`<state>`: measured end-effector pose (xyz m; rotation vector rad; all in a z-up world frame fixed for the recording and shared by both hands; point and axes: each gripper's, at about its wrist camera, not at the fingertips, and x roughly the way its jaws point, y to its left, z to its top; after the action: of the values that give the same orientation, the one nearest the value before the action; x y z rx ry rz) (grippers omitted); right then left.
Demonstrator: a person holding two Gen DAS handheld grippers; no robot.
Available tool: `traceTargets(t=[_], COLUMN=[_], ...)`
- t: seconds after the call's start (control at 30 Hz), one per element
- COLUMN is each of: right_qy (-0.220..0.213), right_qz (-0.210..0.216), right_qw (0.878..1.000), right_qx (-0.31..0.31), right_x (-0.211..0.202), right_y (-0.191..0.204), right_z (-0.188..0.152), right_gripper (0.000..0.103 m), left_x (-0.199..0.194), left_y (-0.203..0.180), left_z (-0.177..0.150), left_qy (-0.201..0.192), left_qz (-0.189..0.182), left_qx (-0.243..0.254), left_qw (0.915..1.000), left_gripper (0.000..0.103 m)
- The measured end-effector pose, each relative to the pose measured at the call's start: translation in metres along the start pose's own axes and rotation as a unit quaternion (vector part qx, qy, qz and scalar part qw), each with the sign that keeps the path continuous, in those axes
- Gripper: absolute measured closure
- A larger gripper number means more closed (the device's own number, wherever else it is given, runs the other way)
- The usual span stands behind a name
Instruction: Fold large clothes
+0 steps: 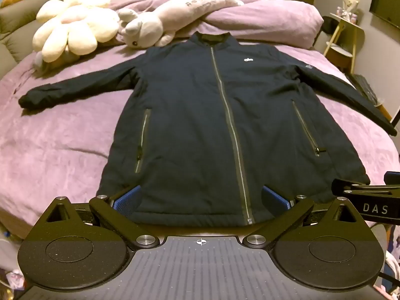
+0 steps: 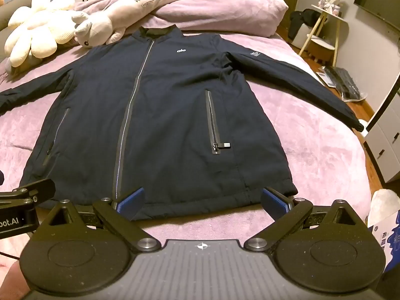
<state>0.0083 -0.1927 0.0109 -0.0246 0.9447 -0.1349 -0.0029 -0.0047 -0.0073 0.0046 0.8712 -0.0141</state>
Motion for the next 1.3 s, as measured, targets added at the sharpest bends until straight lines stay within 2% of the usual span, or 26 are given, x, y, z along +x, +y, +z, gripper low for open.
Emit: traceTargets(t=[1.3], right_qy=[0.014], right_qz=[0.004], right_qw=[1.000], right_qx=[0.001], right_x=[0.0078], right_y=[0.0007], right_z=[0.0038], right_gripper=[0.004], left_x=[0.0067], left_y=[0.0051], left_z=[0.0046], left_qy=[0.020], left_qz=[-0.006], left_qx=[-0.007], left_qw=[0.9998], left_gripper=[0.000])
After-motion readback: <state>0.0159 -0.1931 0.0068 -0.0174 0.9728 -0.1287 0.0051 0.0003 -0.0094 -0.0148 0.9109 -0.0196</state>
